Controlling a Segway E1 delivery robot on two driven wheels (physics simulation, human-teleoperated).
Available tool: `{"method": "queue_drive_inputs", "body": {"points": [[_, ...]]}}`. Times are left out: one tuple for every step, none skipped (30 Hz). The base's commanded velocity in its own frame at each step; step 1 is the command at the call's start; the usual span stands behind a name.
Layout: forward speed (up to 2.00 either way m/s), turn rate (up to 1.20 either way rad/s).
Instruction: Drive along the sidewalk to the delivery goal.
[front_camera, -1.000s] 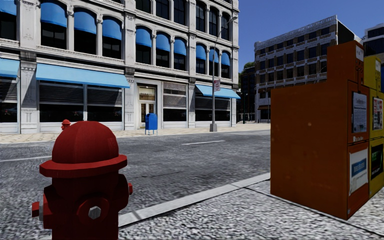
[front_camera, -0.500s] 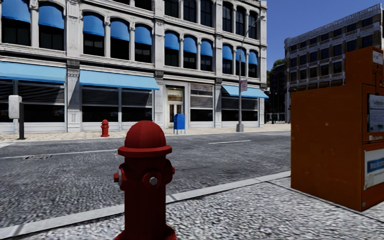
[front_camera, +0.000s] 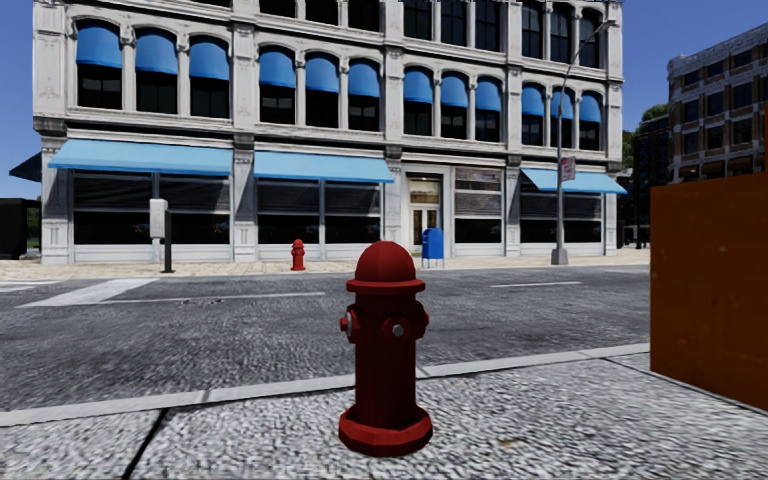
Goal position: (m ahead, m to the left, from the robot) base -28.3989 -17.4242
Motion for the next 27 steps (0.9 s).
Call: {"method": "queue_drive_inputs", "body": {"points": [[-0.70,0.56],[-0.70,0.56],[-0.71,0.56],[-0.71,0.56],[-0.71,0.56],[-0.71,0.56],[-0.71,0.56],[-0.71,0.56],[-0.71,0.56],[-0.71,0.56],[-0.71,0.56],[-0.71,0.56],[-0.71,0.56],[-0.71,0.56],[-0.71,0.56],[-0.71,0.56],[-0.71,0.56],[-0.71,0.56],[-0.71,0.56],[-0.71,0.56],[-0.71,0.56],[-0.71,0.56],[-0.71,0.56],[-0.71,0.56],[-0.71,0.56],[-0.71,0.56],[-0.71,0.56]]}}
